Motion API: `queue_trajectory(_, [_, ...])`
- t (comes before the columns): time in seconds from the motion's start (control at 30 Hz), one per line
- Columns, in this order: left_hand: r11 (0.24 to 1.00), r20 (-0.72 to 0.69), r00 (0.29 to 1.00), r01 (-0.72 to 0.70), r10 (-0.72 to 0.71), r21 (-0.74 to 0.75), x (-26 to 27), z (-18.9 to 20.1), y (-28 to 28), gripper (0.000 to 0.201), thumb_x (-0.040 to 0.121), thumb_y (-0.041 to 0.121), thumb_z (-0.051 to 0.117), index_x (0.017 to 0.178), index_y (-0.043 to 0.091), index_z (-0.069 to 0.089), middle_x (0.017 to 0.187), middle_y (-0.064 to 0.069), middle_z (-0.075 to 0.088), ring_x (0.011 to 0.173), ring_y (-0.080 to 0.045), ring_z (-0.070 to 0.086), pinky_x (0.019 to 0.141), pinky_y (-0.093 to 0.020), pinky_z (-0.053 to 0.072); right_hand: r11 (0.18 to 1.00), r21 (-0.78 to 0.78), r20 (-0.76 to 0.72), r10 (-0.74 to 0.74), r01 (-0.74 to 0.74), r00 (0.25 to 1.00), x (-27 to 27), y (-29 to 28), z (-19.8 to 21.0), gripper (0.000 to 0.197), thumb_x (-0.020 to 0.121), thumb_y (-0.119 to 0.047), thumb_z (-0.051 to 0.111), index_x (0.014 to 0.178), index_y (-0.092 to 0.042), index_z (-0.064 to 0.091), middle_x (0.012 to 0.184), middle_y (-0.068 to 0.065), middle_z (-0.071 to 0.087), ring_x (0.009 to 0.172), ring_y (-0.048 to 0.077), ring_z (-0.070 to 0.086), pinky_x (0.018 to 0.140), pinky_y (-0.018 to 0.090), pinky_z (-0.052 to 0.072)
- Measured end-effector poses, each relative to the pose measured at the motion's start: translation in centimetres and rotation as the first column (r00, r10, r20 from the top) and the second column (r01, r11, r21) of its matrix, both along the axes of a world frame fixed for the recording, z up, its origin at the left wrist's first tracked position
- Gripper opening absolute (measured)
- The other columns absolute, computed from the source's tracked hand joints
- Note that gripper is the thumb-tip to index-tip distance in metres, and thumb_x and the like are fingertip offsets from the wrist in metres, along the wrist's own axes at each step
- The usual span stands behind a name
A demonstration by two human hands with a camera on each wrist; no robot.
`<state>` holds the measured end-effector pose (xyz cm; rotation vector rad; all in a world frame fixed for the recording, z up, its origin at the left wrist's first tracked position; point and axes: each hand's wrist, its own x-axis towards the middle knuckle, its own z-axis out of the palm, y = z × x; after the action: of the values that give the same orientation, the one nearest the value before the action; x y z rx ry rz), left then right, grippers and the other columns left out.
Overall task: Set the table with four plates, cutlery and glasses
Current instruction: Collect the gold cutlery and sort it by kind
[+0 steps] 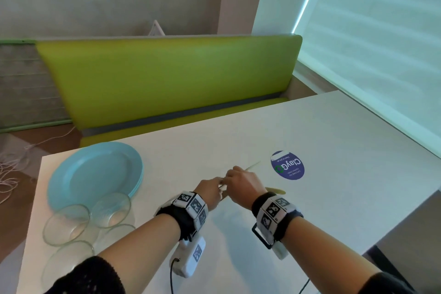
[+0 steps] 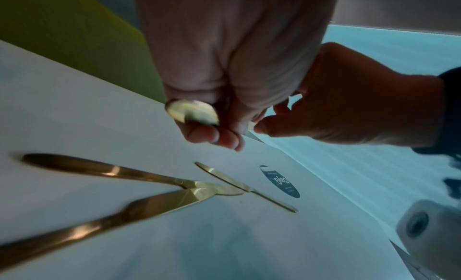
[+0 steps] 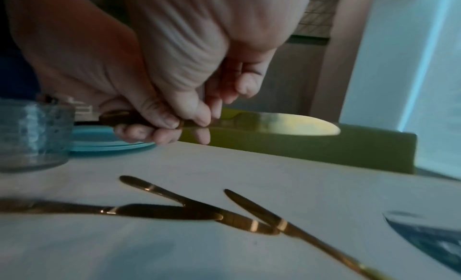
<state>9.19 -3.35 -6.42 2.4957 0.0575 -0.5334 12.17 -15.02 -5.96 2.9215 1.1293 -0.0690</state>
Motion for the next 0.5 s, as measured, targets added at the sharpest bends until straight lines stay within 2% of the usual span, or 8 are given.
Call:
queue_trajectory(0.07, [0.998,-0.011,0.999,-0.053,0.053,0.018,0.9,-0.3,0.3,0.033,0.096,0.012,0.038,0.127,0.008,0.048,0.124,-0.016,0.06,0.113,-0.032,0.057,0.088,-0.03,0.044,0.986,0.137,0.068,-0.109,0.099,0.992,0.1,-0.9,-0.1,0.03,0.037,-0.017,0.087,0.061,-0.027,0.072,0.056,-0.011,0.061,0.056,0.011,0.063,0.036,0.015,0.042])
queue_trajectory(0.1, [0.995,-0.032,0.995,-0.093,0.094,0.019,1.4,-0.4,0.6,0.033,0.096,0.009,0.036,0.127,0.008,0.048,0.125,-0.017,0.06,0.113,-0.033,0.057,0.088,-0.032,0.044,0.972,0.187,0.066,-0.158,0.144,0.985,0.4,-1.5,-0.3,0.025,0.052,-0.015,0.083,0.074,-0.023,0.075,0.068,-0.007,0.067,0.07,0.015,0.067,0.045,0.022,0.05])
queue_trajectory(0.13, [0.991,-0.05,0.99,-0.135,0.135,0.002,1.8,-0.5,0.9,0.035,0.096,0.006,0.034,0.128,0.009,0.047,0.125,-0.017,0.059,0.113,-0.033,0.057,0.089,-0.033,0.045,0.951,0.215,0.007,-0.23,0.223,0.973,0.8,-2.2,-0.5,0.024,0.069,-0.015,0.073,0.092,-0.02,0.074,0.085,-0.002,0.069,0.088,0.019,0.066,0.059,0.029,0.055])
queue_trajectory(0.17, [0.983,-0.074,0.982,-0.178,0.175,-0.035,2.2,-0.8,1.2,0.037,0.096,0.006,0.032,0.129,0.011,0.047,0.124,-0.017,0.06,0.112,-0.033,0.058,0.089,-0.033,0.046,0.94,0.155,-0.069,-0.298,0.306,0.952,1.3,-3.0,-0.8,0.029,0.081,-0.015,0.062,0.109,-0.019,0.069,0.102,0.0,0.067,0.104,0.02,0.061,0.075,0.033,0.054])
queue_trajectory(0.23, [0.942,-0.113,0.958,-0.28,0.263,-0.182,2.8,-1.3,1.7,0.038,0.097,0.012,0.031,0.129,0.019,0.048,0.115,-0.016,0.063,0.099,-0.031,0.06,0.082,-0.033,0.049,0.915,0.008,-0.141,-0.399,0.404,0.906,2.4,-4.8,-1.4,0.037,0.09,-0.015,0.05,0.125,-0.021,0.058,0.121,-0.001,0.06,0.119,0.017,0.051,0.091,0.032,0.047])
queue_trajectory(0.3, [0.899,-0.126,0.94,-0.341,0.317,-0.277,3.1,-1.6,1.8,0.034,0.098,0.021,0.032,0.127,0.024,0.051,0.095,-0.009,0.06,0.08,-0.024,0.053,0.066,-0.027,0.044,0.874,-0.1,-0.182,-0.486,0.475,0.855,3.2,-6.3,-2.2,0.039,0.091,-0.011,0.046,0.128,-0.02,0.055,0.126,0.0,0.056,0.123,0.018,0.049,0.096,0.031,0.045])
queue_trajectory(0.4, [0.854,-0.166,0.923,-0.385,0.348,-0.35,3.4,-2.2,1.4,0.029,0.098,0.026,0.034,0.119,0.027,0.055,0.071,-0.001,0.053,0.059,-0.017,0.047,0.053,-0.022,0.039,0.828,-0.263,-0.206,-0.549,0.495,0.81,3.9,-7.5,-3.6,0.037,0.094,-0.009,0.041,0.126,-0.018,0.057,0.127,0.003,0.056,0.12,0.021,0.053,0.095,0.032,0.046])
queue_trajectory(0.5, [0.797,-0.218,0.902,-0.43,0.371,-0.424,3.7,-2.5,0.7,0.024,0.096,0.019,0.036,0.107,0.02,0.057,0.068,-0.001,0.054,0.049,-0.014,0.048,0.046,-0.021,0.042,0.81,-0.332,-0.159,-0.554,0.484,0.817,3.9,-8.1,-4.7,0.033,0.096,-0.012,0.038,0.119,-0.018,0.061,0.122,0.003,0.06,0.115,0.023,0.058,0.09,0.031,0.048])
